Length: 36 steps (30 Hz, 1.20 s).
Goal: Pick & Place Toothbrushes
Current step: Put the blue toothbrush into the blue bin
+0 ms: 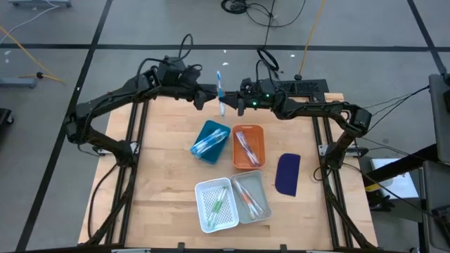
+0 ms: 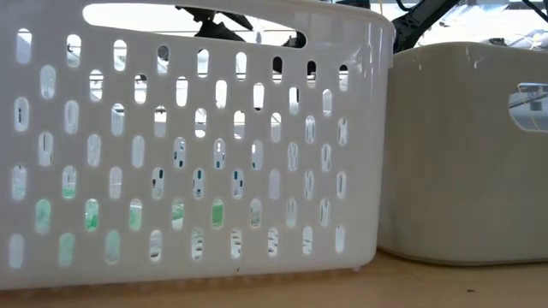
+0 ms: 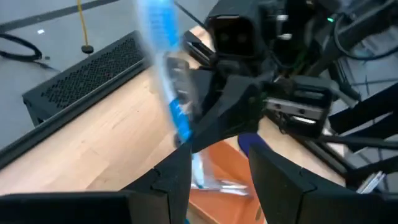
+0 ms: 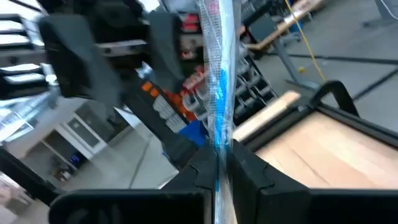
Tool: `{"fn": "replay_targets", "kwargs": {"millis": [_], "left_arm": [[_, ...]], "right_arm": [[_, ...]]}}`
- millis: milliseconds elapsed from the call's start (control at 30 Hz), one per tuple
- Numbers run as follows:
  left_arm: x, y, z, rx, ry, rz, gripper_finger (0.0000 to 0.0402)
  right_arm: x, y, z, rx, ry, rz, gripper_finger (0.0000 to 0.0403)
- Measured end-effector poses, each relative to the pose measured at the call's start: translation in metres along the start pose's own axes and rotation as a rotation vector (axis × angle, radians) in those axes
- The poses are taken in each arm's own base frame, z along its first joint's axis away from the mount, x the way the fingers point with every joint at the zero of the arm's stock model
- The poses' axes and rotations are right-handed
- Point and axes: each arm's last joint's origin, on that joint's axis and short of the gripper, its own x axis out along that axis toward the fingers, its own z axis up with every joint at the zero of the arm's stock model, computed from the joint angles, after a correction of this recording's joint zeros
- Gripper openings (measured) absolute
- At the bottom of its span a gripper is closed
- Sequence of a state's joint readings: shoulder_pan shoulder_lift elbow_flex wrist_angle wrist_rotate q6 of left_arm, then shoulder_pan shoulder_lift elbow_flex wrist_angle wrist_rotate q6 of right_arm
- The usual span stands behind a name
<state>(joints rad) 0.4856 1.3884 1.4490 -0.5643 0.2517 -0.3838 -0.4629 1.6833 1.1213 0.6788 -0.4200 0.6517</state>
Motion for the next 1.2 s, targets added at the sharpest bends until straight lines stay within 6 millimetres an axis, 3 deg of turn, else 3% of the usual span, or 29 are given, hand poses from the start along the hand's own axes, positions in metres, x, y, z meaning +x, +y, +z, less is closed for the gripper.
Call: {"fn": "replay_targets", "kwargs": {"millis": [333,733,967,1200], "left_arm": [[-0.003,0.005,0.012,-0.067,-0.098,-0.014,0.0157],[-0.002,0.005,0.012,-0.129,-0.097,-0.024,0.0157],[0.023,0.006,0.011,-0.142,-0.08,-0.052,0.0157],[0.034,0.009,0.009,-0.136,-0.049,-0.072,0.0157]], "right_arm": [[0.001,0.007,0.003,0.016,-0.042,0.047,0.0012],[0.002,0.015,0.005,0.043,-0.085,0.105,0.0012],[0.004,0.018,0.004,0.055,-0.081,0.115,0.0012],[0.004,0.017,0.003,0.056,-0.07,0.104,0.0012]]}}
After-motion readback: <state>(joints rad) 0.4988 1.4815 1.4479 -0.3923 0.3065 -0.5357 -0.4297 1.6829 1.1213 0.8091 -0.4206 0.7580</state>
